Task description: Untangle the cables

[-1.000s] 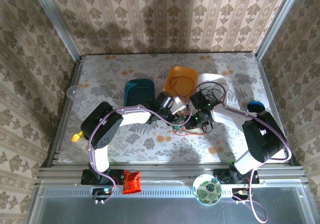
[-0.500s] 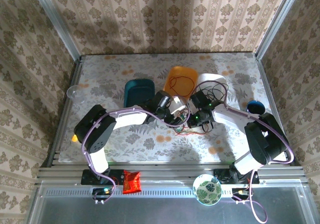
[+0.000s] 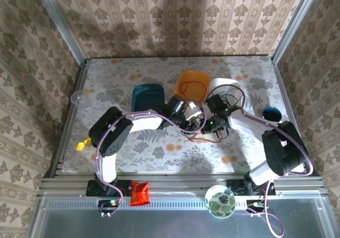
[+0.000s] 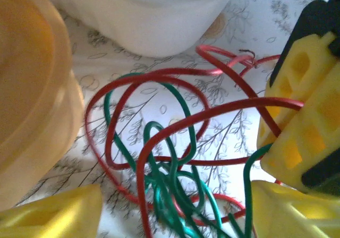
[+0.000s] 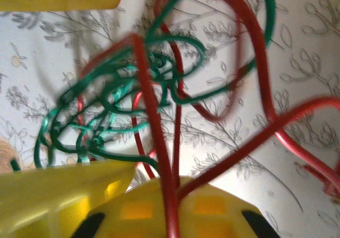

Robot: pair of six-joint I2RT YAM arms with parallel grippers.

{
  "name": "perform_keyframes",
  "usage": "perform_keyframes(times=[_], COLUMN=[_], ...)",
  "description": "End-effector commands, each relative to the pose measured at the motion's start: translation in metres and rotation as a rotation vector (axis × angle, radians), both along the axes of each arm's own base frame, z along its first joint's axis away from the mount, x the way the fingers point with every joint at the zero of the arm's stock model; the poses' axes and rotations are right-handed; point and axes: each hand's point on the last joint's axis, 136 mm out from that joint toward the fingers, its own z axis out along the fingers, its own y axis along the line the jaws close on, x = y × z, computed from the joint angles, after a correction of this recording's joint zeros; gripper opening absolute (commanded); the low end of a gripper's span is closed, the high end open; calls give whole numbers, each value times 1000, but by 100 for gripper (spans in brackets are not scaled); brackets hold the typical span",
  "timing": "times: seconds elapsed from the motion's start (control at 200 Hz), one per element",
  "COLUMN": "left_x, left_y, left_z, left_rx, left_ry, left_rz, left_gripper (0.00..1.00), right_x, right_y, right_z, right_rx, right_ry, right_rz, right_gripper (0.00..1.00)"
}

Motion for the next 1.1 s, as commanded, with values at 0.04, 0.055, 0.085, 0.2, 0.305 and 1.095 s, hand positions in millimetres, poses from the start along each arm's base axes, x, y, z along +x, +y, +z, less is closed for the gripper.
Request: perform_keyframes(times=[0.04, 0.055, 0.085, 0.2, 0.305, 1.095], left_x=[17, 18, 19, 16, 11, -15], left_y=[15, 17, 20, 27, 34, 79], left_z=[-36, -38, -41, -52, -58, 26], left_rx=[133, 140, 152, 180, 199, -154], left_ry=[-42, -44, -50, -46, -36, 69], left_rz=[120, 125, 135, 143, 147, 149], left_gripper=[59, 58, 55, 39, 13, 0], right_x=[3, 3, 4, 11, 19, 31], right_y=[17, 17, 14, 1, -12, -96], right_z=[35, 37, 39, 54, 67, 84], right_rx=[167, 173, 183, 227, 258, 11], right_ry=[-63, -65, -69, -109, -158, -350], right_rz=[36, 30, 14, -53, -125, -514], right_gripper=[4, 4, 4, 4, 4, 8])
